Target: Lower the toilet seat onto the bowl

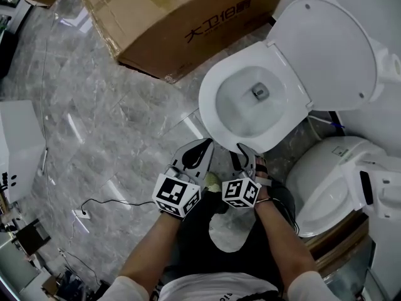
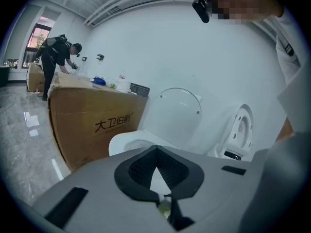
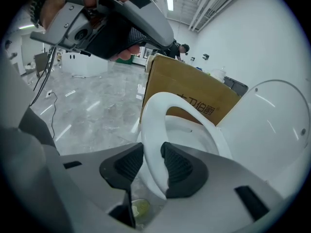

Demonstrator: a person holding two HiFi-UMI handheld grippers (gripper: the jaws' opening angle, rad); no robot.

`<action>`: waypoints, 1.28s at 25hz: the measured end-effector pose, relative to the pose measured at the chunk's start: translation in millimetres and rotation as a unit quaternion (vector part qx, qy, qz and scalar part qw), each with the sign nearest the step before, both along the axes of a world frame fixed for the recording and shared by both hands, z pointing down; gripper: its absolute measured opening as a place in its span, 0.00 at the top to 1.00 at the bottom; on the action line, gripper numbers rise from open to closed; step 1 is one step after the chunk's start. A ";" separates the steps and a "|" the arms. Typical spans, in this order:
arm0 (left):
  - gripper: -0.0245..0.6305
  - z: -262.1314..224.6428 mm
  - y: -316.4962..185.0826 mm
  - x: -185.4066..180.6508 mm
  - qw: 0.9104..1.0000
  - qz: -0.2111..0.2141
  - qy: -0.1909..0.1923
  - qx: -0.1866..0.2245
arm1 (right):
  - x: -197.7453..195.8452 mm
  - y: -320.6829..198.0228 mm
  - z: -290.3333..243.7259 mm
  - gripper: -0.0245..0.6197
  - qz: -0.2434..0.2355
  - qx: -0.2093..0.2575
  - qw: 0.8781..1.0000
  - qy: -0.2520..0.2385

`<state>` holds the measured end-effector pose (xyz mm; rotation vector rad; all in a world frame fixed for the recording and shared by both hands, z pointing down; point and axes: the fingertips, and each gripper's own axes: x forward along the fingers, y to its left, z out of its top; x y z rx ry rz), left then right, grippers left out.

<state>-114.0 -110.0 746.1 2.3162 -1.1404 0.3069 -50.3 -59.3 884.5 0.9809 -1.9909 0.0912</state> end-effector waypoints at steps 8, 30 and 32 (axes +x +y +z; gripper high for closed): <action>0.95 40.4 0.2 -9.5 1.000 -0.013 -0.003 -0.008 | -8.1 3.3 48.3 0.74 -0.016 0.001 1.000 0.027; 0.95 71.3 -3.0 -30.1 0.999 -0.026 0.004 -0.028 | -11.5 4.7 108.9 0.73 -0.027 -0.051 0.997 0.045; 0.95 67.6 -1.0 -27.8 0.999 -0.019 0.000 -0.030 | -12.4 5.9 102.5 0.73 -0.022 -0.056 0.997 0.038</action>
